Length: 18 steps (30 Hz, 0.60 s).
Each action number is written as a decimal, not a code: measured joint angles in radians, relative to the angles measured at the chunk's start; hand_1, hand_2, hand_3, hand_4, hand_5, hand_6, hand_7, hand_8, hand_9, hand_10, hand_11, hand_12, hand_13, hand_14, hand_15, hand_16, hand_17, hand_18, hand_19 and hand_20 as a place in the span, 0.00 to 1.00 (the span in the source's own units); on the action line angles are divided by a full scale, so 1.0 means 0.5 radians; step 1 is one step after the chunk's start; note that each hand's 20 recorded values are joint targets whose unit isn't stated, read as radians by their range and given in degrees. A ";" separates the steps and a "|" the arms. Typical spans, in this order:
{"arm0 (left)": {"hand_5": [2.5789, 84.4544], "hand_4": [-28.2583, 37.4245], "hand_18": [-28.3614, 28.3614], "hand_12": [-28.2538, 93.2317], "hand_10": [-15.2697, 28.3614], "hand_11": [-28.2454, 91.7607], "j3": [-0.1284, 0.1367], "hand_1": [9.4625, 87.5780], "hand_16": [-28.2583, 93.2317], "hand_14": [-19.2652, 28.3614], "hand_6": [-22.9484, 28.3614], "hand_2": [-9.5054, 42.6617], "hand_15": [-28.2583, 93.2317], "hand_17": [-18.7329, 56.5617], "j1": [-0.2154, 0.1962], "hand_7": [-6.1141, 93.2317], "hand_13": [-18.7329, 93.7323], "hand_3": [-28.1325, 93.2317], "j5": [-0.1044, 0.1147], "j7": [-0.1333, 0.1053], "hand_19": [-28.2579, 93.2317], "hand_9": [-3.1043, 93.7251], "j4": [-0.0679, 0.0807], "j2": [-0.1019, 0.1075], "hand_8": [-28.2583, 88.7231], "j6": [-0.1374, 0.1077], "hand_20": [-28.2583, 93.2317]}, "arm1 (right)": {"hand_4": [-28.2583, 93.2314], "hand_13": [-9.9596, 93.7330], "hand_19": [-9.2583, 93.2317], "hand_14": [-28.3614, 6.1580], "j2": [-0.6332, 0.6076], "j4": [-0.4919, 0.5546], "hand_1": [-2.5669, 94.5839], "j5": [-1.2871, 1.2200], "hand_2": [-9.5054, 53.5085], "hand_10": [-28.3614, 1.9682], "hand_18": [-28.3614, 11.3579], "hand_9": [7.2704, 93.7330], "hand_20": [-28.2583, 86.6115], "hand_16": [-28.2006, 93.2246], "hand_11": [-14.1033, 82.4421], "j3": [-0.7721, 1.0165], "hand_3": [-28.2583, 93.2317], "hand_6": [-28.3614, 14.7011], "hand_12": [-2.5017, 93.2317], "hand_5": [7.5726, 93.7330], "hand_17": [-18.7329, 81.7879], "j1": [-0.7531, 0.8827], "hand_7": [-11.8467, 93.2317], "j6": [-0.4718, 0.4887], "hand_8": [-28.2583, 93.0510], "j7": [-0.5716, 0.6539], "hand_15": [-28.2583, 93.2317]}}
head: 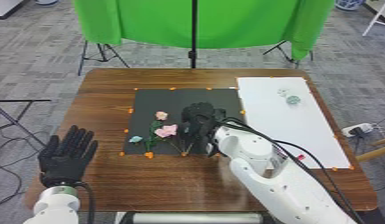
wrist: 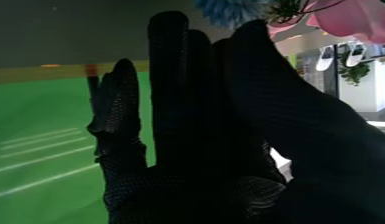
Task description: Arrange flowers
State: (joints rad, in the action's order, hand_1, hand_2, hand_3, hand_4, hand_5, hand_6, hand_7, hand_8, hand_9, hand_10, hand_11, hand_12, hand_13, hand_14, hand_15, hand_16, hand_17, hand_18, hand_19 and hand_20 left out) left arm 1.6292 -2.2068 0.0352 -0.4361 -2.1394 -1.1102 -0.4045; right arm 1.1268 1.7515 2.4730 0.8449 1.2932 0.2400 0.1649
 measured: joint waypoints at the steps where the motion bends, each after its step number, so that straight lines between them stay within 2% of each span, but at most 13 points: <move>1: 0.58 0.00 0.75 0.30 0.73 0.43 0.000 0.23 0.17 0.76 0.68 0.42 0.53 0.17 -0.001 0.17 0.43 0.90 0.003 -0.003 0.53 0.45 0.000 0.000 0.16 0.002 0.33 | 0.00 0.68 0.90 0.57 -0.003 0.009 0.58 -0.002 0.00 0.46 0.15 0.61 0.56 0.48 0.32 0.004 0.88 0.61 0.20 0.58 0.49 0.004 0.28 0.005 0.12 0.000 0.55; 5: 0.58 0.00 0.75 0.30 0.73 0.43 0.001 0.23 0.17 0.76 0.68 0.42 0.53 0.17 -0.004 0.17 0.43 0.90 0.014 -0.013 0.53 0.45 0.001 -0.001 0.16 0.012 0.33 | 0.00 0.65 0.89 0.52 -0.018 0.054 0.55 -0.012 0.00 0.45 0.15 0.60 0.55 0.41 0.31 0.034 0.92 0.61 0.20 0.57 0.49 0.023 0.27 0.021 0.12 0.001 0.58; 7: 0.58 0.00 0.75 0.31 0.73 0.43 0.002 0.23 0.17 0.76 0.68 0.42 0.53 0.17 -0.004 0.17 0.43 0.90 0.014 -0.014 0.53 0.45 0.001 -0.003 0.16 0.018 0.33 | 0.00 0.62 0.84 0.49 -0.032 0.090 0.54 -0.025 0.00 0.44 0.16 0.59 0.52 0.37 0.30 0.067 0.94 0.61 0.20 0.56 0.47 0.039 0.27 0.016 0.12 0.017 0.54; 11: 0.58 0.00 0.75 0.31 0.73 0.43 0.007 0.23 0.17 0.76 0.68 0.41 0.52 0.17 -0.004 0.17 0.43 0.90 0.014 -0.018 0.53 0.45 0.001 -0.005 0.16 0.018 0.33 | 0.00 0.53 0.77 0.40 -0.083 0.128 0.53 0.016 0.00 0.38 0.17 0.51 0.49 0.36 0.27 0.164 0.95 0.60 0.18 0.54 0.43 0.068 0.27 -0.051 0.12 0.084 0.47; 18: 0.58 0.00 0.75 0.31 0.73 0.42 0.026 0.23 0.17 0.76 0.68 0.41 0.52 0.17 -0.020 0.17 0.43 0.90 0.020 -0.042 0.53 0.45 -0.001 -0.009 0.16 0.023 0.33 | 0.00 0.38 0.65 0.32 -0.243 0.035 0.49 0.078 0.00 0.34 0.19 0.38 0.43 0.35 0.24 0.520 0.96 0.56 0.17 0.45 0.34 0.123 0.26 -0.121 0.12 0.419 0.39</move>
State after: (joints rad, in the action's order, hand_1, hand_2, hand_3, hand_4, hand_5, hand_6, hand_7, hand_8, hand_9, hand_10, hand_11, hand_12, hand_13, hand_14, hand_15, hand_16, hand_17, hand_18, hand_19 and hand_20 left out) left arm 1.6422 -2.2166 0.0450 -0.4572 -2.1401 -1.1148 -0.3931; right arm 1.0053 1.7688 2.5118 1.1047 1.3548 0.1794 0.3745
